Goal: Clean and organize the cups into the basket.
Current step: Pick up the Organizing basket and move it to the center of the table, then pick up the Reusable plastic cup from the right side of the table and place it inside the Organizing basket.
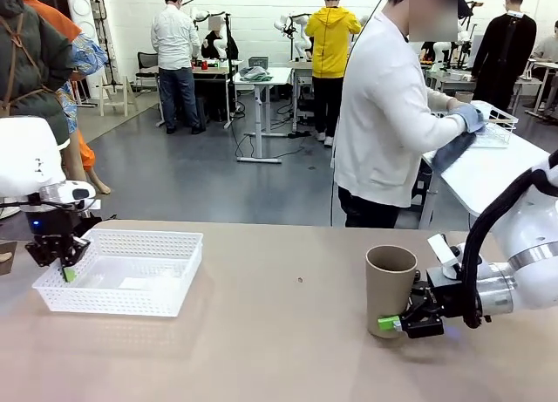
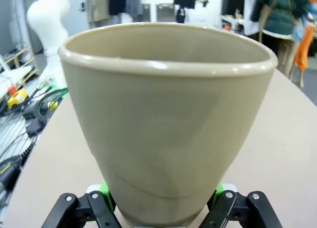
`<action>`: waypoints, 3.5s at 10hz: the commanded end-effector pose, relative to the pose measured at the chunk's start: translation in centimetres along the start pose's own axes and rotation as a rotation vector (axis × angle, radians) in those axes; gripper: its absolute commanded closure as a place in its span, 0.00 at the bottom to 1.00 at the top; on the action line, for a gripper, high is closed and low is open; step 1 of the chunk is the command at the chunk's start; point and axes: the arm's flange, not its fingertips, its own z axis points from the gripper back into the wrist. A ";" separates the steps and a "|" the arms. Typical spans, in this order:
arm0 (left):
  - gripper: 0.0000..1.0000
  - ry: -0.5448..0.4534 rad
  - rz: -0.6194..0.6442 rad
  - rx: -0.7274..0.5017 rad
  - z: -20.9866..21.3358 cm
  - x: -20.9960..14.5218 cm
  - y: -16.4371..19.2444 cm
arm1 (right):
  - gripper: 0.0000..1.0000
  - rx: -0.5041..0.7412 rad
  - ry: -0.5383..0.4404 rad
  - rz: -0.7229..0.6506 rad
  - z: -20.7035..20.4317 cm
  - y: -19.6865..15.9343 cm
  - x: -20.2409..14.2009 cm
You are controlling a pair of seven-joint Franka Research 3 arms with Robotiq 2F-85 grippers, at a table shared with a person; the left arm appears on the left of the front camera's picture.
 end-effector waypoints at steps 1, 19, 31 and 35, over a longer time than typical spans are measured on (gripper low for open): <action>1.00 -0.040 0.022 0.001 -0.4 0.2 -3.1 | 0.80 -0.104 0.055 -0.081 1.2 2.4 5.4; 1.00 -0.134 0.013 0.122 -2.7 0.8 -37.6 | 0.80 -0.494 -0.013 -0.073 14.8 3.4 19.5; 1.00 -0.143 0.065 0.070 -0.4 1.1 -36.7 | 0.20 -0.460 0.089 -0.072 12.4 2.0 22.2; 1.00 -0.143 0.065 0.070 -0.4 1.1 -36.7 | 0.20 -0.306 0.475 -0.017 -0.6 -1.3 27.8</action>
